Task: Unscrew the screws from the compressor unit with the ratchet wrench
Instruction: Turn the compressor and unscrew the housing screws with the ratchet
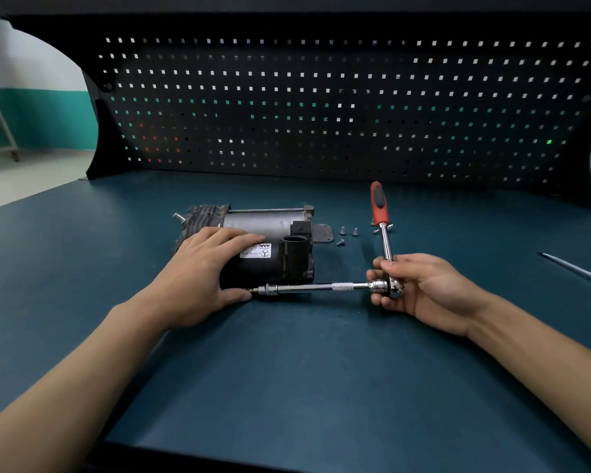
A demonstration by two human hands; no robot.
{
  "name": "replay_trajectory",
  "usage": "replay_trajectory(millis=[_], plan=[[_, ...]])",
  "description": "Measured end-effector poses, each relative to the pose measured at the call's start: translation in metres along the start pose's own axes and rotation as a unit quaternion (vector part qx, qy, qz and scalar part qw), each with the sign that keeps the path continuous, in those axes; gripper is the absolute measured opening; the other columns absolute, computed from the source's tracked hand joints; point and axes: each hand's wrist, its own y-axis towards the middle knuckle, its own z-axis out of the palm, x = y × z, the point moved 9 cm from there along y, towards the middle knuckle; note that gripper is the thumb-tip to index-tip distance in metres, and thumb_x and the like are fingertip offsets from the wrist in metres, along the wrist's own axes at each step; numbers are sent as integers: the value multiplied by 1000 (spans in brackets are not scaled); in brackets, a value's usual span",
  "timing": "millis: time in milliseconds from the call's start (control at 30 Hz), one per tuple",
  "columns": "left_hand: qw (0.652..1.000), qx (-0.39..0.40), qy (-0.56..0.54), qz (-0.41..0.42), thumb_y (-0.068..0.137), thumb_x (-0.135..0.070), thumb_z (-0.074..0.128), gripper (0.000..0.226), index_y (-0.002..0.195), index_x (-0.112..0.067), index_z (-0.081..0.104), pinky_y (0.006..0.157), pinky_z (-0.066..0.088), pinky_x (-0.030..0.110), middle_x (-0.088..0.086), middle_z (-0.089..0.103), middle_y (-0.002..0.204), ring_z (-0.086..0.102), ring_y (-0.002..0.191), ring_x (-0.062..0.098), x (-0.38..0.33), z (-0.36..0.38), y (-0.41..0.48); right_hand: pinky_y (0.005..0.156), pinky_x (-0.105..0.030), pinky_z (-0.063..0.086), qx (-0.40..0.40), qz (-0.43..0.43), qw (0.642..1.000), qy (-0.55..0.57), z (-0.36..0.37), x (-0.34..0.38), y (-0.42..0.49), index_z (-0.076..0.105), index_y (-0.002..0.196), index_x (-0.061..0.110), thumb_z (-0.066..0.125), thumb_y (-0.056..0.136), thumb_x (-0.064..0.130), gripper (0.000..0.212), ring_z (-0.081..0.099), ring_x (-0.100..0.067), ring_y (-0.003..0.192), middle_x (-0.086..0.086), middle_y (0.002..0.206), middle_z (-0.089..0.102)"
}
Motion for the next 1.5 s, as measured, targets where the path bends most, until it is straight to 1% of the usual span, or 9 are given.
replay_trajectory(millis=[367, 533, 667, 767, 933, 1100, 1233, 1333, 1500], plan=[[1000, -10, -11, -6, 71, -43, 85, 84, 143, -43, 42, 108, 27, 31, -23, 45, 138, 36, 129, 10, 5, -3, 1, 54, -28, 56, 19, 13, 1000, -11, 1, -2, 1, 59, 100, 5, 63, 82, 14, 20, 67, -28, 64, -10, 85, 71], [1000, -13, -15, -7, 68, -46, 86, 86, 143, -42, 44, 107, 25, 29, -24, 45, 137, 35, 128, 9, 7, -2, 0, 54, -28, 56, 22, 19, 999, -13, 4, -3, 0, 59, 99, 5, 63, 82, 14, 19, 66, -28, 65, -10, 86, 71], [1000, -22, -13, -8, 66, -45, 87, 86, 142, -41, 46, 108, 27, 31, -22, 48, 137, 37, 128, 11, 9, -3, 0, 54, -29, 56, 21, 23, 999, -12, 6, -2, 0, 59, 97, 5, 64, 81, 13, 19, 66, -29, 65, -12, 87, 70], [999, -28, -17, -7, 66, -44, 88, 86, 141, -40, 47, 107, 27, 29, -20, 48, 136, 38, 127, 12, 5, -2, 2, 54, -29, 55, 27, 25, 999, -15, 3, -1, -2, 58, 98, 5, 64, 81, 13, 19, 66, -29, 66, -12, 87, 70], [999, -35, -18, -13, 65, -42, 89, 84, 139, -39, 49, 104, 30, 31, -20, 51, 132, 40, 122, 13, 4, -3, 2, 55, -29, 56, 38, 29, 999, -17, 5, -3, -3, 57, 99, 5, 62, 82, 12, 19, 66, -29, 66, -12, 87, 69], [999, -37, -26, -13, 65, -39, 90, 84, 139, -39, 50, 103, 27, 27, -22, 50, 130, 39, 121, 12, 3, -3, 2, 57, -30, 56, 44, 35, 998, -20, 6, -3, -3, 56, 100, 5, 60, 84, 11, 18, 66, -29, 68, -12, 89, 68], [999, -31, -40, -20, 65, -34, 90, 84, 139, -39, 50, 101, 25, 23, -24, 48, 129, 37, 121, 9, 6, -3, 2, 60, -30, 56, 61, 25, 997, -36, 9, -1, -4, 54, 100, 8, 60, 85, 12, 17, 66, -28, 70, -10, 89, 67], [998, -28, -46, -25, 65, -33, 91, 84, 138, -39, 50, 101, 25, 24, -28, 45, 126, 36, 121, 8, 5, -3, 2, 61, -31, 56, 65, 15, 997, -45, 7, -1, -4, 54, 101, 9, 61, 84, 12, 19, 66, -29, 70, -9, 89, 66], [998, -31, -44, -32, 63, -32, 91, 84, 136, -40, 52, 99, 28, 25, -27, 47, 125, 38, 118, 8, 7, -5, 2, 61, -31, 56, 76, -3, 995, -58, 9, 1, -3, 51, 102, 9, 60, 84, 9, 20, 66, -30, 70, -9, 89, 66]])
